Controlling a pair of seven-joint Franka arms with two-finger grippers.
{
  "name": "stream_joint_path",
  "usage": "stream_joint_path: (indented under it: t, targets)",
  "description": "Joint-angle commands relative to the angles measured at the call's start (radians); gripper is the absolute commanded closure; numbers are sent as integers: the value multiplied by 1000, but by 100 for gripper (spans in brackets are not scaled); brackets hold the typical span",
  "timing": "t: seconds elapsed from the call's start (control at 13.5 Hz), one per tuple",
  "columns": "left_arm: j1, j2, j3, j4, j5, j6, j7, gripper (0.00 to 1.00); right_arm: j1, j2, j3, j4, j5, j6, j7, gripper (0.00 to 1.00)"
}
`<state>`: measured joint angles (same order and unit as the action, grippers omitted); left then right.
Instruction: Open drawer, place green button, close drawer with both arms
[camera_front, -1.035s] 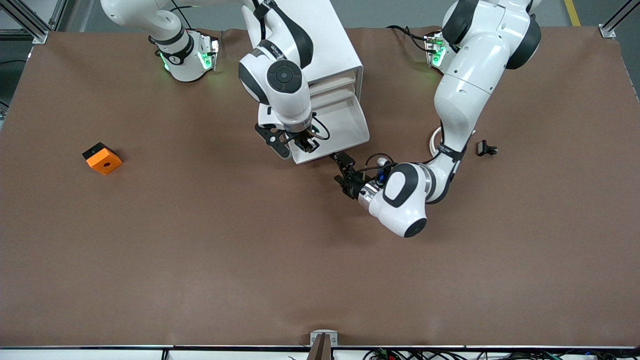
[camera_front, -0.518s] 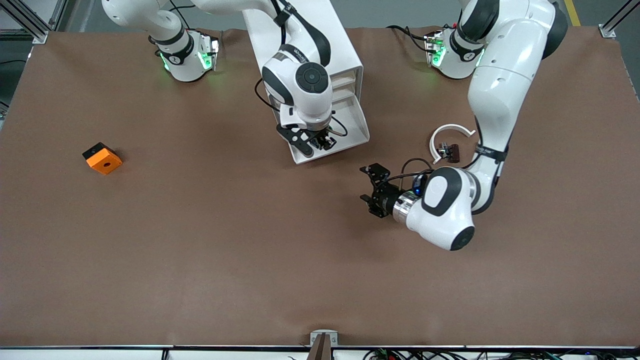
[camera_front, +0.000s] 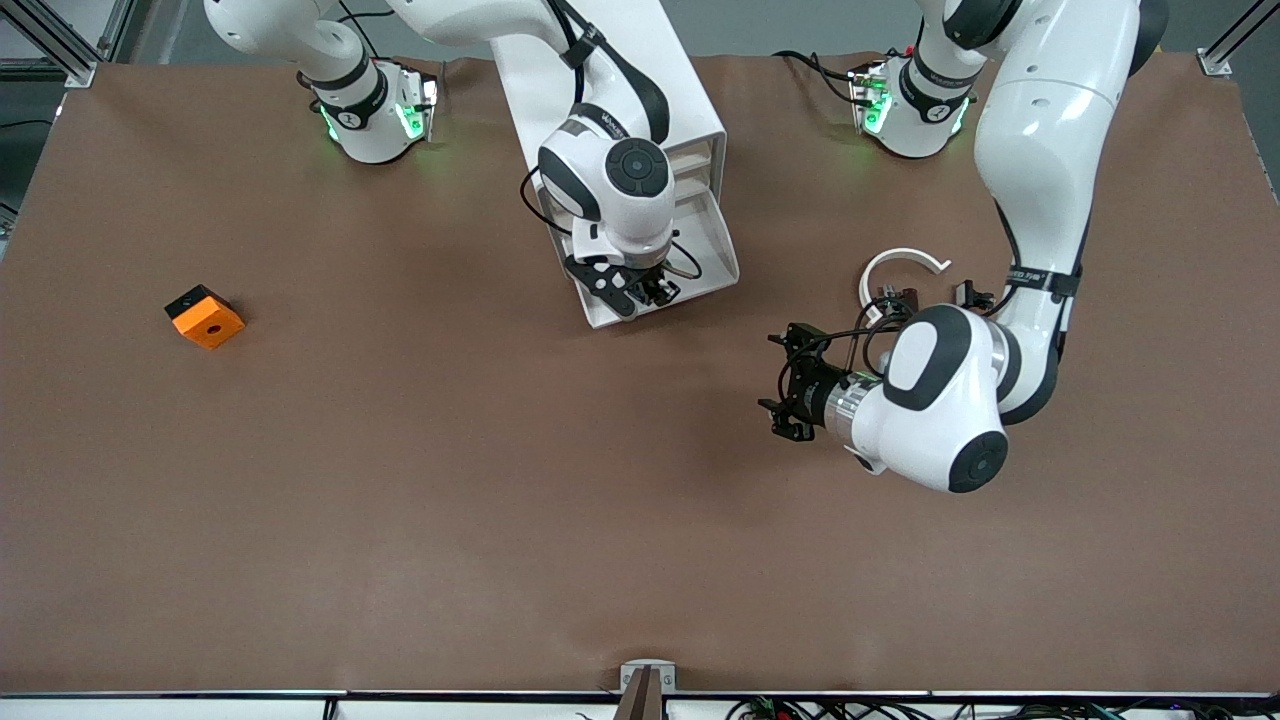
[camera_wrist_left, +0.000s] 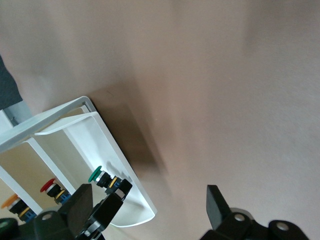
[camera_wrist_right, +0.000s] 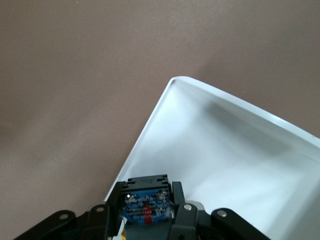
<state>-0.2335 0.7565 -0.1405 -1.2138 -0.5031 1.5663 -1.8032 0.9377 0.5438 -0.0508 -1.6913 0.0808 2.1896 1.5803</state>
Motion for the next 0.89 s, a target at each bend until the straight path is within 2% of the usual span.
stream_joint_path:
  t: [0.0, 0.3, 0.44, 0.59, 0.81]
  targets:
    - [-10, -34, 1, -13, 29, 21, 62, 0, 18, 31, -11, 39, -24, -1, 23, 100]
    - [-13, -62, -7, -16, 93, 29, 365, 0, 19, 51, -11, 61, -27, -1, 24, 100]
    - [-24, -71, -14, -16, 147, 29, 445, 0, 19, 51, -11, 62, -27, -1, 24, 65]
    - [-39, -92, -19, -20, 176, 29, 461, 0, 21, 51, -11, 62, -27, -1, 24, 56]
    - [-46, -97, -28, -18, 179, 31, 488, 0, 35, 48, -11, 62, -27, -5, 27, 54]
